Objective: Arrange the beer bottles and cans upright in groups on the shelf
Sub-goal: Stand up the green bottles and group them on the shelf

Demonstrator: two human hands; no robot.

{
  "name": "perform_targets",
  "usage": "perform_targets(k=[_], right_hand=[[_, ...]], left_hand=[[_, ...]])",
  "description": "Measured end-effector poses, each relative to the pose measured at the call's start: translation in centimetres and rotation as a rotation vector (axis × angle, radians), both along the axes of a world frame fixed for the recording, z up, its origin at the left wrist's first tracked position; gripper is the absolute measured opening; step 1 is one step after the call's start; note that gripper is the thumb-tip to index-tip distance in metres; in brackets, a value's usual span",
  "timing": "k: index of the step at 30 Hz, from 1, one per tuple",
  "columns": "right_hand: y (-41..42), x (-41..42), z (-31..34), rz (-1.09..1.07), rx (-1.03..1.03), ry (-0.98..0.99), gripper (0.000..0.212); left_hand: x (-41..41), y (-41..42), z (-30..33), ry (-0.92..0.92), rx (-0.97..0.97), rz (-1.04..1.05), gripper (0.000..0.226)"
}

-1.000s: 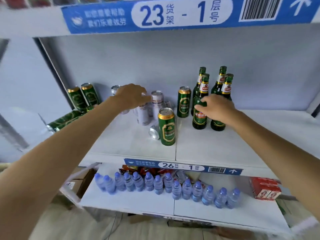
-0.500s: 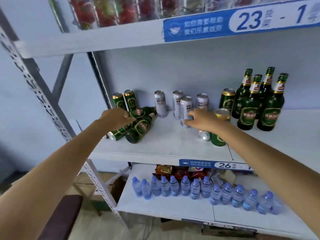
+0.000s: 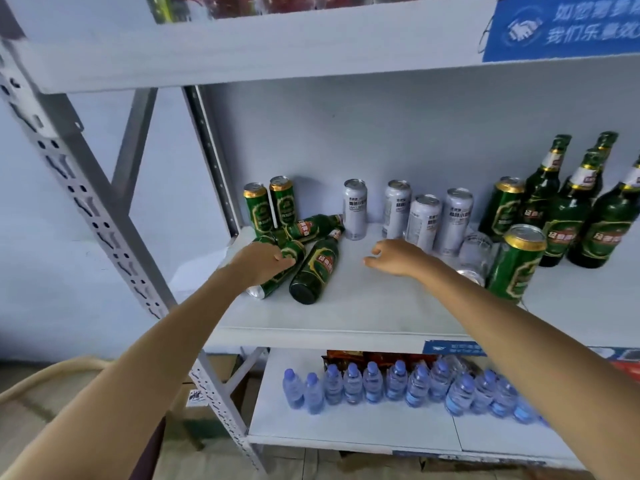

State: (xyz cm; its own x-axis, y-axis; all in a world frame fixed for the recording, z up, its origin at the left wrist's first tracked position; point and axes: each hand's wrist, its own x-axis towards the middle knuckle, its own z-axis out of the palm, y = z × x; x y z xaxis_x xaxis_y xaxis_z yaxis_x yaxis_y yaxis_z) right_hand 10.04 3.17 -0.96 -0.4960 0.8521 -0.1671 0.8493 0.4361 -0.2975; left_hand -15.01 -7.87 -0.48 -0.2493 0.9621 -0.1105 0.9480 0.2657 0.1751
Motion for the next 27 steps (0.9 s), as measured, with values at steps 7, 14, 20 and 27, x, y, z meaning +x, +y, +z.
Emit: perform_targets(k=[7,14,20,27], right_hand=[[3.6,-4.0,-2.4,-0.030,-0.122,0.036,0.048],[3.1,-9.8,-4.4,-0.257,-0.565,0.193,0.080],[3.0,-13.1,-5.6,-0.543,-0.804,0.373,0.089],[2.7,-17.7,-6.2,-0.696,-0.805,0.533,0.080]], left_hand=[[-3.3,5.3,0.2,0.030,0.012,0.012,0.057],[-6.9,10.1,-0.3,0.022,-0.013,0.014,0.054],[-9.8,13.8,-0.5,0.005,0.002,-0.085,0.044],[-10.9,16.2,-2.5,0.007,-0.029,-0.142,0.042]])
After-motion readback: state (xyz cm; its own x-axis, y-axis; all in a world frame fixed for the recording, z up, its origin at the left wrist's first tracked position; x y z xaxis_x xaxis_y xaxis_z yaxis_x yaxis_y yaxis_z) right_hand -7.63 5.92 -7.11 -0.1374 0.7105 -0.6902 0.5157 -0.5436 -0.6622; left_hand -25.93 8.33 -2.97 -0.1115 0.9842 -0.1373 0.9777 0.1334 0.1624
